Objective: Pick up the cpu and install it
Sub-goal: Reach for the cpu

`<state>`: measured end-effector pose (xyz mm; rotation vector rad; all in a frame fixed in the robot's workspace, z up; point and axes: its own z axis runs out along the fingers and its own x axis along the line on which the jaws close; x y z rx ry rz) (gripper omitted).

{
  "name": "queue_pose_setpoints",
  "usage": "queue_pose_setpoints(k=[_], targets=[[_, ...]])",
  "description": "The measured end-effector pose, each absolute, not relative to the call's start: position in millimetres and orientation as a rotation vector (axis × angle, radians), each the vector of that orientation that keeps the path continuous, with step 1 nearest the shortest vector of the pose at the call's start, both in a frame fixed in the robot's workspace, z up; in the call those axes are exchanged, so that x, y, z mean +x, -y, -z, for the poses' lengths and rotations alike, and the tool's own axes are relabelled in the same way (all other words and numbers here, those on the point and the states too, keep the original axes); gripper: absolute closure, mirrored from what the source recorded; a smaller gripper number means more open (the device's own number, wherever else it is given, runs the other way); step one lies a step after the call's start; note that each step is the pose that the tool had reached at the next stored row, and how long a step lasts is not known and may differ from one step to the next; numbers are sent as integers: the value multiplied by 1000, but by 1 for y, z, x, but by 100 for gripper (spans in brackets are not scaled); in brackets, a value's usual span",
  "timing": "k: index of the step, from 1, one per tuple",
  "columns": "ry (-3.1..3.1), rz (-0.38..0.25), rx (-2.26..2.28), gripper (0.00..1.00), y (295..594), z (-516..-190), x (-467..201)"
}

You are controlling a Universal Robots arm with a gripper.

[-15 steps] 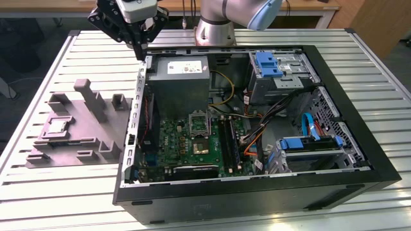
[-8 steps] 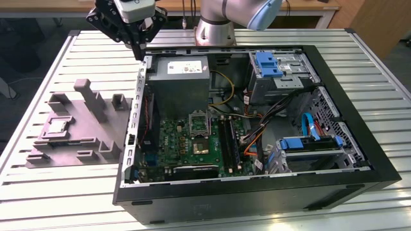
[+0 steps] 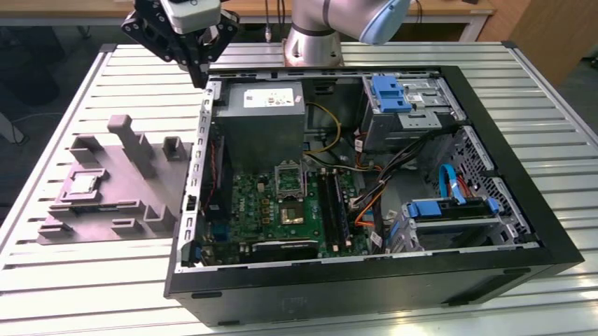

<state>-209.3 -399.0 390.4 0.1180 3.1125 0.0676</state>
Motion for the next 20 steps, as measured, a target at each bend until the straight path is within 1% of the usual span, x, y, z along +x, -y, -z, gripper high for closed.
queue_pose_setpoints(k=[20], targets=[[-3113, -68, 118, 89, 399, -390, -214]])
